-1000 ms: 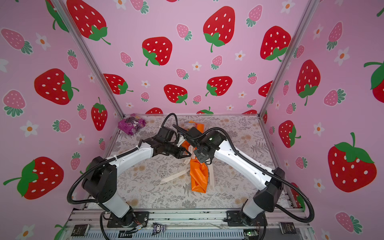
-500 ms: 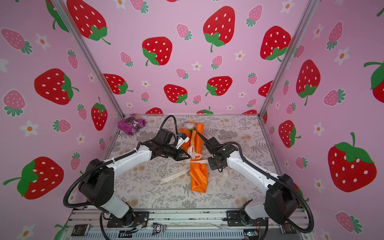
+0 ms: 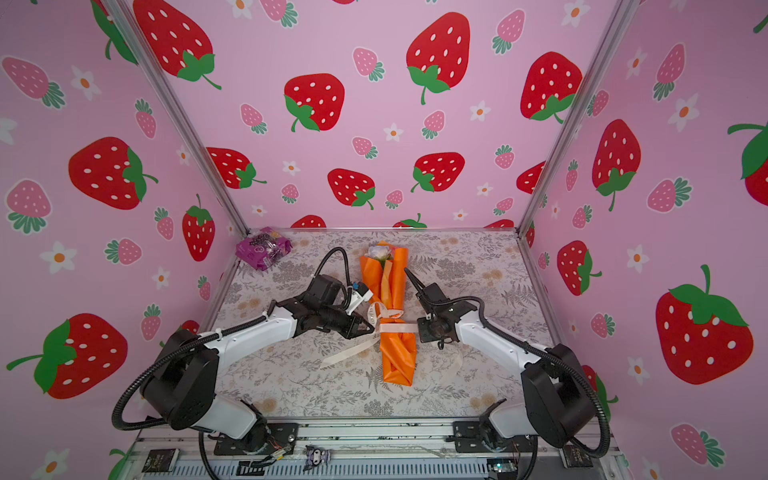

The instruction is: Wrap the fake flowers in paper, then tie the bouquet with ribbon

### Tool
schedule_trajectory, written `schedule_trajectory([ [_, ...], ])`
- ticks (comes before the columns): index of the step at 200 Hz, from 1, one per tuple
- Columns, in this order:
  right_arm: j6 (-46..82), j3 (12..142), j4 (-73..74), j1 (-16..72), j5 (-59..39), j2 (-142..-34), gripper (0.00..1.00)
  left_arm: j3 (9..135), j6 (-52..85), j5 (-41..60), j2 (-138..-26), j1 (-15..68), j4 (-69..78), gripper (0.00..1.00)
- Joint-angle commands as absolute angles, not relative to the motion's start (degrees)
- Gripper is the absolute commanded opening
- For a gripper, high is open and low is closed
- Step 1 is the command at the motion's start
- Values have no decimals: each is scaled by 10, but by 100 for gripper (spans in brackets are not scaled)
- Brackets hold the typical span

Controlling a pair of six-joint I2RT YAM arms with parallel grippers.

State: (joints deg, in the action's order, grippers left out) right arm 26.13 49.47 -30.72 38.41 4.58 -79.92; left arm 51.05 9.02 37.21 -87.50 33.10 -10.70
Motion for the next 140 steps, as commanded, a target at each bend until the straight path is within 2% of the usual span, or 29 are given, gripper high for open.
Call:
schedule_trajectory([
  [1, 257, 480, -294, 381, 15, -803, 0, 497, 112, 358, -869, 339, -73, 2],
  [62, 262, 486, -278, 382, 7, -830, 0, 402, 207, 319, -805, 341, 65, 5],
  [66, 262, 486, -276, 382, 3, -831, 0, 397, 211, 314, -801, 342, 69, 10],
  [86, 263, 488, -272, 382, -1, -833, 0, 361, 227, 293, -778, 346, 104, 21],
  [101, 261, 488, -269, 382, -2, -830, 0, 355, 230, 300, -775, 346, 108, 23],
  [140, 258, 495, -277, 381, 20, -822, 0, 348, 239, 266, -748, 345, 82, 42],
])
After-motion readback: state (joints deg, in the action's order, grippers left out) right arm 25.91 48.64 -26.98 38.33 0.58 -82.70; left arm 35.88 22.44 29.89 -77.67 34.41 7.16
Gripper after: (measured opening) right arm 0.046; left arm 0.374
